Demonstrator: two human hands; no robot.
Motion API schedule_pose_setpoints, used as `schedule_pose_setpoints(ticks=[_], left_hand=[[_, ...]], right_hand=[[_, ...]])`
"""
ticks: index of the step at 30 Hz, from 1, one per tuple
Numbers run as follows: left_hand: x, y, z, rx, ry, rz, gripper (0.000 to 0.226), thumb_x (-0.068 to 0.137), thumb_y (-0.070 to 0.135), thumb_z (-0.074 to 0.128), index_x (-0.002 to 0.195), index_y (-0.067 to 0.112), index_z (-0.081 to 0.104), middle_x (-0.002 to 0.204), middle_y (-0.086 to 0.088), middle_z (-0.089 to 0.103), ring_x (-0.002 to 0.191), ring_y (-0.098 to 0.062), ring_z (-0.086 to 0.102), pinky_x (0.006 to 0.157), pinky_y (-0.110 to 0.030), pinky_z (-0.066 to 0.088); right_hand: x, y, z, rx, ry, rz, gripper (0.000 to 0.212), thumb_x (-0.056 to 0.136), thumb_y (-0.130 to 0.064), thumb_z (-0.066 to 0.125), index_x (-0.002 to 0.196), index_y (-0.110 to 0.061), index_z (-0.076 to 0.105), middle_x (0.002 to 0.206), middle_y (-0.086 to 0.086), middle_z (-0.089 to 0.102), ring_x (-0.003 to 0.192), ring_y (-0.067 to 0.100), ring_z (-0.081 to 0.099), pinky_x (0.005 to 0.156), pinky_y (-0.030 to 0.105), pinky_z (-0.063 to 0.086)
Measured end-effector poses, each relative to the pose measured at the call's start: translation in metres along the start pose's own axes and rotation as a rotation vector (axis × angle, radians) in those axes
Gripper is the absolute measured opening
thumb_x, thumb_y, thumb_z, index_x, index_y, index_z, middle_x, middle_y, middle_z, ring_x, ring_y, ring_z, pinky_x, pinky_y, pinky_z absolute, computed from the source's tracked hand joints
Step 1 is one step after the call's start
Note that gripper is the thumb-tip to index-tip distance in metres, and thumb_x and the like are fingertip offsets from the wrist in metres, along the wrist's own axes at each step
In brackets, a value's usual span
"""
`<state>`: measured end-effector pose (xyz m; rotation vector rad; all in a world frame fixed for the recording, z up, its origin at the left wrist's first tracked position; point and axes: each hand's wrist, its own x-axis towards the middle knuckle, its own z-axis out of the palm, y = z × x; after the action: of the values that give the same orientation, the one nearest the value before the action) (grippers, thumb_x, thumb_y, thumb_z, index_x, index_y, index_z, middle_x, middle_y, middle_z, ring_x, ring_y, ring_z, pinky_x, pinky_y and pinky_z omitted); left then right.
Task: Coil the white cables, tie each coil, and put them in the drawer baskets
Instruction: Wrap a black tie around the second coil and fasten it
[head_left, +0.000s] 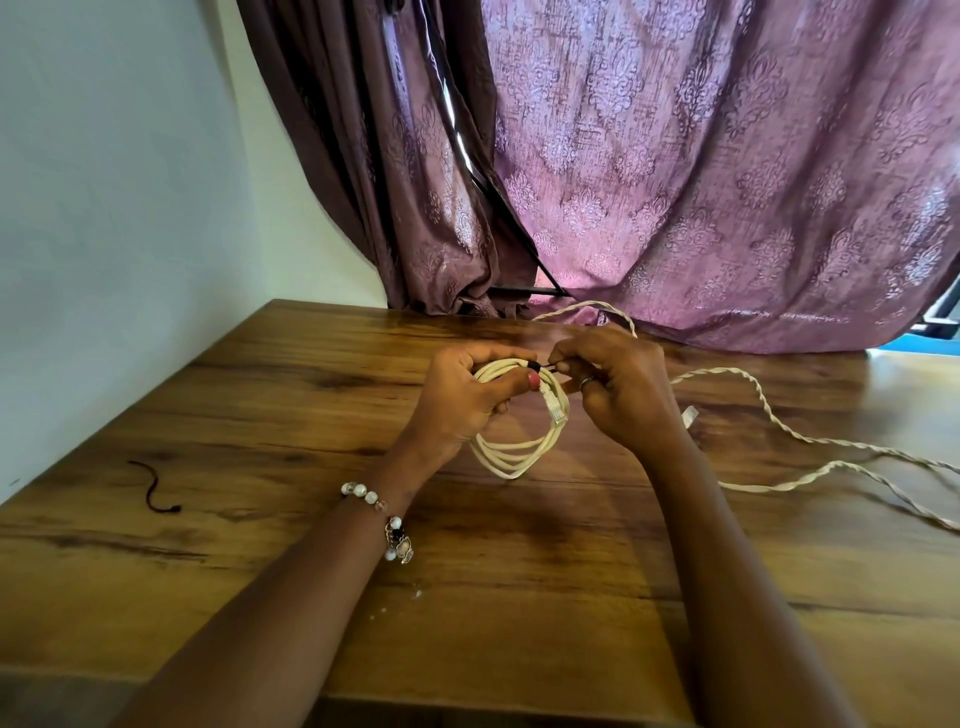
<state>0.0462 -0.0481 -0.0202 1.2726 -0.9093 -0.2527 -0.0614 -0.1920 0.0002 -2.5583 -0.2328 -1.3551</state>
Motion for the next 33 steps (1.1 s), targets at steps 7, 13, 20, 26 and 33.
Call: schedule_pose_setpoints(ticks=[7, 13, 20, 26, 33], left_hand=[[0.001, 0.000, -0.002, 0.014, 0.004, 0.030, 0.018, 0.075, 0.004, 0.076, 0.089, 0.016, 0.074, 0.067, -0.011, 0.065, 0.043, -0.006, 0.044, 0.043, -0.019, 0.037], [0.000, 0.000, -0.002, 0.045, 0.012, 0.043, 0.019, 0.076, 0.005, 0.076, 0.091, 0.014, 0.074, 0.074, -0.021, 0.069, 0.049, -0.013, 0.048, 0.045, -0.021, 0.041], [0.000, -0.001, -0.002, 0.068, 0.020, 0.063, 0.019, 0.074, 0.007, 0.078, 0.093, 0.010, 0.074, 0.086, -0.018, 0.072, 0.066, -0.022, 0.060, 0.053, -0.026, 0.048], [-0.003, 0.005, -0.004, 0.082, -0.002, 0.072, 0.022, 0.072, 0.008, 0.079, 0.087, 0.023, 0.073, 0.085, -0.011, 0.074, 0.071, -0.024, 0.063, 0.063, -0.043, 0.054], [-0.005, 0.009, -0.005, 0.154, -0.049, 0.089, 0.024, 0.071, 0.005, 0.080, 0.089, 0.019, 0.072, 0.084, -0.002, 0.074, 0.077, -0.026, 0.070, 0.068, -0.044, 0.056]], right_hand=[[0.002, -0.005, -0.001, -0.052, -0.034, -0.011, 0.032, 0.059, 0.017, 0.058, 0.081, -0.003, 0.071, 0.078, 0.005, 0.068, 0.071, 0.023, 0.058, 0.062, 0.039, 0.051], [0.003, -0.010, -0.001, -0.027, -0.033, 0.008, 0.019, 0.069, 0.010, 0.058, 0.077, -0.002, 0.069, 0.074, 0.003, 0.065, 0.070, 0.015, 0.053, 0.061, 0.031, 0.045], [0.002, -0.013, 0.006, 0.061, -0.029, 0.173, 0.014, 0.072, -0.008, 0.052, 0.076, -0.003, 0.065, 0.075, -0.006, 0.057, 0.074, 0.017, 0.052, 0.061, 0.039, 0.050], [0.003, -0.013, 0.002, 0.061, -0.042, 0.183, 0.011, 0.071, -0.007, 0.058, 0.074, -0.004, 0.068, 0.074, -0.001, 0.064, 0.072, 0.020, 0.058, 0.061, 0.040, 0.051], [0.001, -0.007, 0.005, 0.143, -0.050, 0.298, 0.003, 0.080, -0.004, 0.067, 0.079, -0.007, 0.069, 0.078, 0.000, 0.066, 0.075, 0.019, 0.063, 0.063, 0.041, 0.055]])
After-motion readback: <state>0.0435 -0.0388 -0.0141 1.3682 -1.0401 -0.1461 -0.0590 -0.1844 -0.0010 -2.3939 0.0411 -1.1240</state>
